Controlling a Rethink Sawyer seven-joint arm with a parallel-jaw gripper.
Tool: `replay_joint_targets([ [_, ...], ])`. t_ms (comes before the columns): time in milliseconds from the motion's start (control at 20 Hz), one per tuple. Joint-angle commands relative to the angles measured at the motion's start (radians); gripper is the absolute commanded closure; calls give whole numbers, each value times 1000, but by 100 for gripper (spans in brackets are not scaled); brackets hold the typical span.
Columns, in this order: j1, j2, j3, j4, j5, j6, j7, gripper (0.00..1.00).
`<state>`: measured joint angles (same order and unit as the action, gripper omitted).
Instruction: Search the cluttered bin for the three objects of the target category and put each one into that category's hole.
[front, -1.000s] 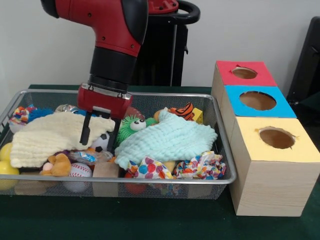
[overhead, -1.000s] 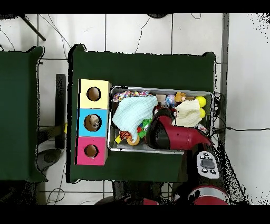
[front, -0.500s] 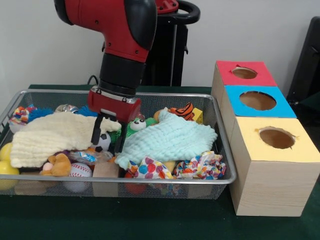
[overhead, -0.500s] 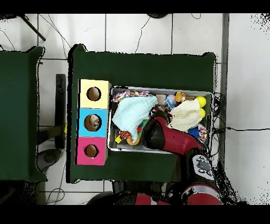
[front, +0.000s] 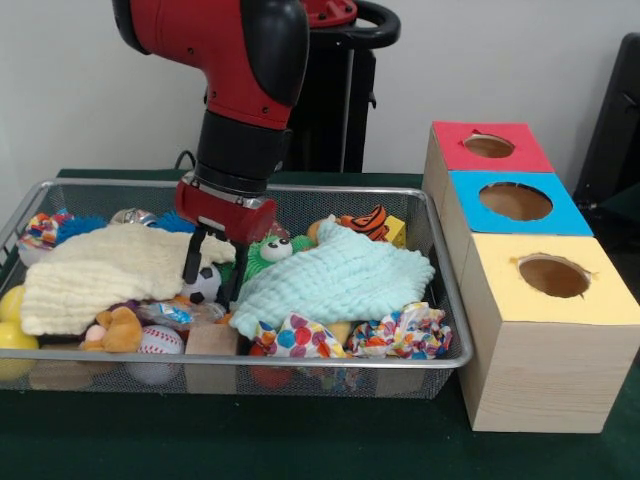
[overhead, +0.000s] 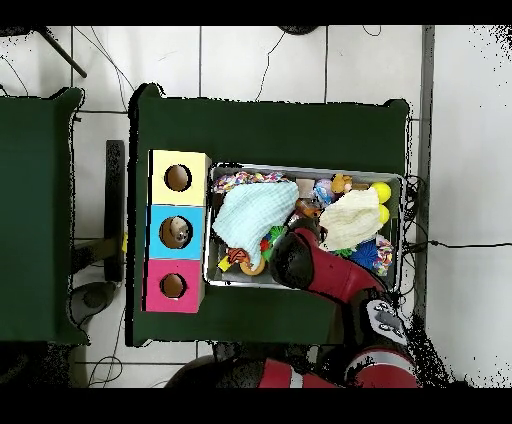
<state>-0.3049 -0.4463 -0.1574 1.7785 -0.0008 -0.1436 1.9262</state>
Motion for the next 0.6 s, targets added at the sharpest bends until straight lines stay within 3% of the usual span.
replay_joint_targets([
  [50,4,64,-31,-10,124,-87,250,0],
  [600,3,49,-1,23,127,-118,234,0],
])
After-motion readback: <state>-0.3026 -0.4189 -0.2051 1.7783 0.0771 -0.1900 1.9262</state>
